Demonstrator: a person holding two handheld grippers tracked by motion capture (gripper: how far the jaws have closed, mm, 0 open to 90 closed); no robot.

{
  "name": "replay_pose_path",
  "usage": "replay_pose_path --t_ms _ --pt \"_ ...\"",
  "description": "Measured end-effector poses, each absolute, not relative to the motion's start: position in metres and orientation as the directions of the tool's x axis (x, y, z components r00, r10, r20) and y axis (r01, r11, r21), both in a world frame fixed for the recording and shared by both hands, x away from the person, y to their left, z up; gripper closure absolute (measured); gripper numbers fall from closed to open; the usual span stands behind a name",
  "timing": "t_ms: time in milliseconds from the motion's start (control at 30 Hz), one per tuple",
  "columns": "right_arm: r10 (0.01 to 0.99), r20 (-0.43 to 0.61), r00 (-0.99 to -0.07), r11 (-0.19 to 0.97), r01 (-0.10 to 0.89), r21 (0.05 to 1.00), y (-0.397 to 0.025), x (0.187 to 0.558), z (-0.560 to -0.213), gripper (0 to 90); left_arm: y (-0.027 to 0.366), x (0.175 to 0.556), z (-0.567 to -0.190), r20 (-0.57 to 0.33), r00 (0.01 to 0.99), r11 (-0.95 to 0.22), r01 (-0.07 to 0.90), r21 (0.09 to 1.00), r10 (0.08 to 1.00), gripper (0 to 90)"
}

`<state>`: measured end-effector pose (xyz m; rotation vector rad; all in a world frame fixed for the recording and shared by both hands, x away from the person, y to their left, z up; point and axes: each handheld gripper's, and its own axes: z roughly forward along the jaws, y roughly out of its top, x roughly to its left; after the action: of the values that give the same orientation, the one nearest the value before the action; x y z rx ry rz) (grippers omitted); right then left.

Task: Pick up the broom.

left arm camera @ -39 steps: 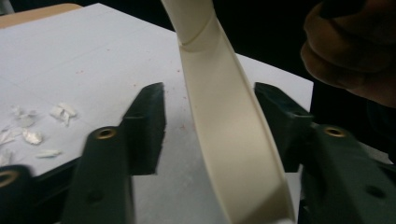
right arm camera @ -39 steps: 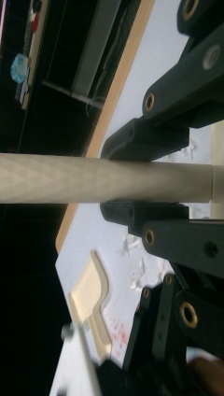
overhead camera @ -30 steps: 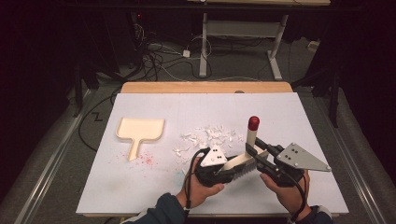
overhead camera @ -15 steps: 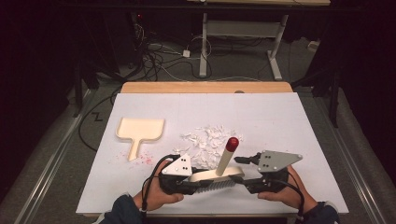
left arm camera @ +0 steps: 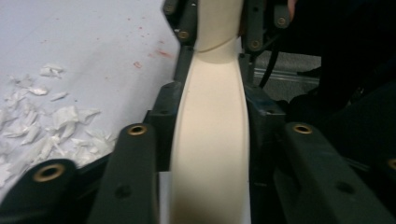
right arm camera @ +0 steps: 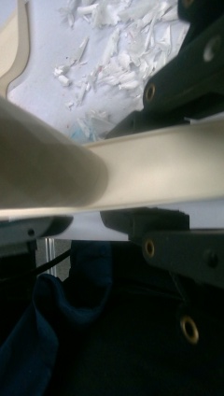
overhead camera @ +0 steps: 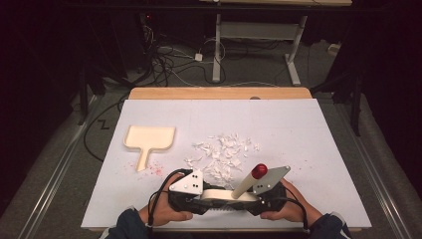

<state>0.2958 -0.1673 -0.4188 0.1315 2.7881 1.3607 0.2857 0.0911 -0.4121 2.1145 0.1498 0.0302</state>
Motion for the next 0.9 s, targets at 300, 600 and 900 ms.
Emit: replay_pose_path --t_ms 300,600,900 --pt "0.237 -0.042 -0.971 0.572 0.104 0.813 -0.184 0.296 -0.404 68.2 0.115 0.282 -0.407 0.128 0.937 -0.517 0.063 0.854 0.325 28.5" --pt "0.443 -0.031 -0.896 0.482 0.21 0.851 -0.224 0.309 -0.383 68.2 0.164 0.279 -0.425 0.178 0.81 -0.49 0.149 0.859 0.559 19.4" --pt "0.619 -0.06 -0.783 0.447 0.288 0.847 -0.255 0.321 -0.372 68.2 0.208 0.268 -0.452 0.202 0.724 -0.52 0.246 0.818 0.659 17.1"
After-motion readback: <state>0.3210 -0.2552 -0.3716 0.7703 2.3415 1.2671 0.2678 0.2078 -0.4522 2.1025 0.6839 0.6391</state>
